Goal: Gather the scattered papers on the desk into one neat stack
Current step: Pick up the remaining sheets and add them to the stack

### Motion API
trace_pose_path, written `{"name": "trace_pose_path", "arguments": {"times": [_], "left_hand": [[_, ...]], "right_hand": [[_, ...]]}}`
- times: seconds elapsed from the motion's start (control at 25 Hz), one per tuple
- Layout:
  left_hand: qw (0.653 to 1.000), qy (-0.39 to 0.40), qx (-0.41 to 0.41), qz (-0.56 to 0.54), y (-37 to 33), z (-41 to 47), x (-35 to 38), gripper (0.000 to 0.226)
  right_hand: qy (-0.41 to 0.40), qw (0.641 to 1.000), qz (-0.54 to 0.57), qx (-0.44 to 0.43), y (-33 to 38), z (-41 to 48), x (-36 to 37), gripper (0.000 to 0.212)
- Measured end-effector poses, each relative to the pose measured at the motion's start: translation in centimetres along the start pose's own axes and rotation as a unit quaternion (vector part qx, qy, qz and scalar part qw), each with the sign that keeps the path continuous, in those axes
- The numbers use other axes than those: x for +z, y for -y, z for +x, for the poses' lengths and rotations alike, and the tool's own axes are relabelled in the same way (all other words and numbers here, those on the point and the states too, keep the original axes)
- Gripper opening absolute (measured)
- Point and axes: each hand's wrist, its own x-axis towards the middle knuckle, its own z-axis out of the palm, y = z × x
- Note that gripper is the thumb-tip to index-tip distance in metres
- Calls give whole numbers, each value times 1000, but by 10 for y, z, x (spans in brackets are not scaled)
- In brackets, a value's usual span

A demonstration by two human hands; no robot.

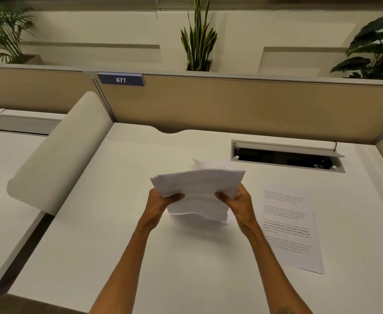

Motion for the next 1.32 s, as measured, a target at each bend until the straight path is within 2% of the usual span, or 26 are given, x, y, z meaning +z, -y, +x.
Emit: {"name": "trace_pose_path", "arguments": {"times": [0.08, 0.2, 0.32, 0.44, 0.64, 0.72, 0.84, 0.88, 0.92, 1.0, 1.04, 1.16, 1.32], "left_hand": [[1000, 19, -11, 10, 14, -7, 1, 48], [1000, 16, 18, 9, 17, -8, 1, 52], [1000, 7, 18, 3, 19, -8, -3, 43], [999, 22, -9, 35, 28, -13, -3, 32], [999, 28, -10, 14, 41, -16, 3, 38], [999, 25, -19, 28, 50, -19, 4, 33], [998, -23, -51, -8, 56, -16, -5, 23], [998, -29, -61, -19, 57, -15, -11, 23], [997, -32, -68, -24, 60, -15, -16, 23], [996, -38, -78, -28, 64, -14, -24, 24], [995, -43, -84, -28, 66, -14, -26, 24], [993, -47, -102, -24, 73, -14, -30, 24], [992, -49, -117, -15, 78, -9, -39, 22]], "right_hand": [[9, 999, -14, 34, -17, -6, 6, 44], [-14, 998, -29, 47, -19, -6, 13, 30], [-11, 997, -49, 60, -27, -9, 17, 35], [11, 993, -47, 109, -39, -14, 18, 33], [-20, 992, -48, 116, -39, -11, 21, 33], [5, 990, -55, 128, -39, -14, 24, 34], [50, 990, -15, 127, -34, -3, 12, 36], [23, 992, -15, 122, -35, 4, 5, 39], [-37, 990, -55, 121, -40, 13, -2, 38], [-148, 957, -204, 143, -56, 34, -18, 39], [-164, 933, -271, 171, -64, 44, -22, 48], [-141, 889, -382, 209, -79, 70, -28, 74], [-102, 851, -455, 241, -93, 83, -25, 82]]}}
